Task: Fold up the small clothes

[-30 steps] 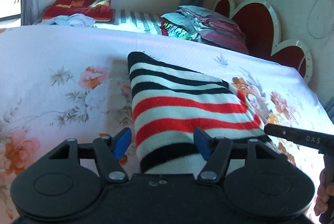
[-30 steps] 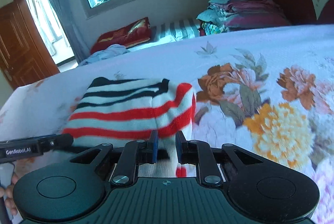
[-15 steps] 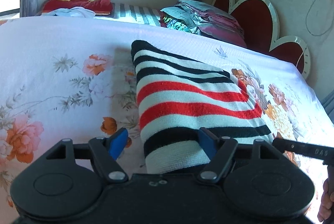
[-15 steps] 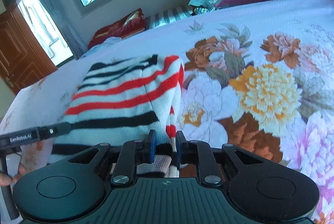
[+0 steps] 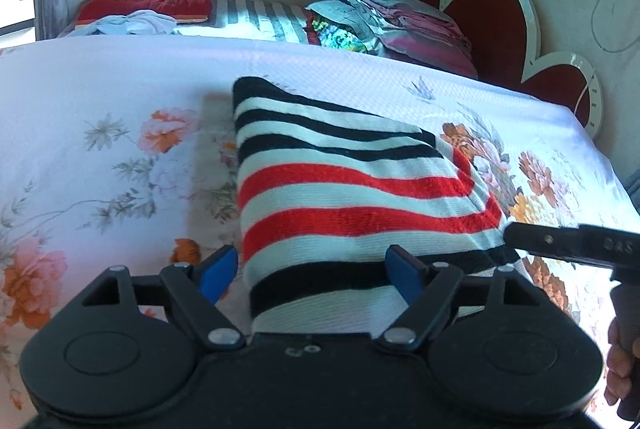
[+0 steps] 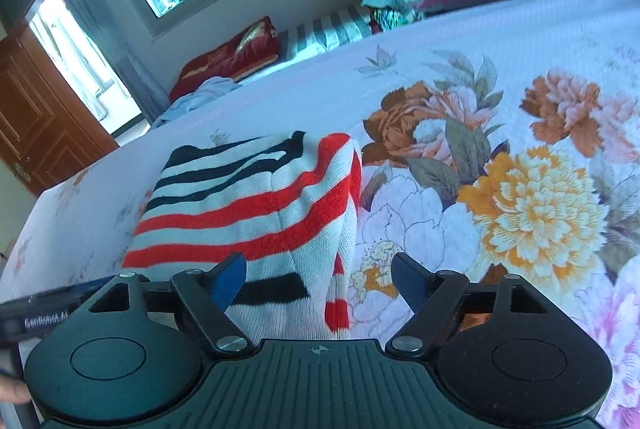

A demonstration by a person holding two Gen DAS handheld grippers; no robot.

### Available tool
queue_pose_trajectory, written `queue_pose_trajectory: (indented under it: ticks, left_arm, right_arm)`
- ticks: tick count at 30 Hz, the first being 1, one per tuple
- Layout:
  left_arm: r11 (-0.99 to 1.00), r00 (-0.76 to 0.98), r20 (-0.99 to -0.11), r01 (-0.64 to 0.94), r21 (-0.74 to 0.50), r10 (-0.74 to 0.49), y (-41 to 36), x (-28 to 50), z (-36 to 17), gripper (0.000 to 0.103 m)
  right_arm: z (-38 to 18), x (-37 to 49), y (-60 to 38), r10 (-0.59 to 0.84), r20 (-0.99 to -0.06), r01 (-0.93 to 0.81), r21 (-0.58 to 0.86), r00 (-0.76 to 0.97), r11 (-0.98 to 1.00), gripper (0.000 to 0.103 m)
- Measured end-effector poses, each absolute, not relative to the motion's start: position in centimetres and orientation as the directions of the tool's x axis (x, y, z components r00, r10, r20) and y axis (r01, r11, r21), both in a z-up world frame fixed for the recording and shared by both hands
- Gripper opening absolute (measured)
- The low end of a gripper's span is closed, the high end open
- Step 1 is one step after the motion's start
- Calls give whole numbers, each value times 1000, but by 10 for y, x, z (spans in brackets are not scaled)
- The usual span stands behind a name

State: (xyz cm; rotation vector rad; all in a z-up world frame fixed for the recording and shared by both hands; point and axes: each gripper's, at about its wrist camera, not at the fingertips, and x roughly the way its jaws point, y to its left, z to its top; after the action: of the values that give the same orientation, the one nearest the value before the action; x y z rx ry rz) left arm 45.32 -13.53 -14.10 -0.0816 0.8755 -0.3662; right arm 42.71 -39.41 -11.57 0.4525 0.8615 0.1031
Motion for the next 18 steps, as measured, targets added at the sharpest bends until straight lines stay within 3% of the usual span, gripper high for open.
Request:
queue_pose_trajectory:
  ticks: [6, 18]
  left_arm:
    - [933, 573, -741, 286, -218, -349, -143, 460, -147, 87]
    - [922, 551, -743, 287, -260, -381, -145, 472, -159, 89]
  right_arm:
    - [-136, 445, -396, 305, -733, 96, 449, 608, 888, 79]
    - [-149, 464, -384, 364, -725, 47, 478, 585, 877, 79]
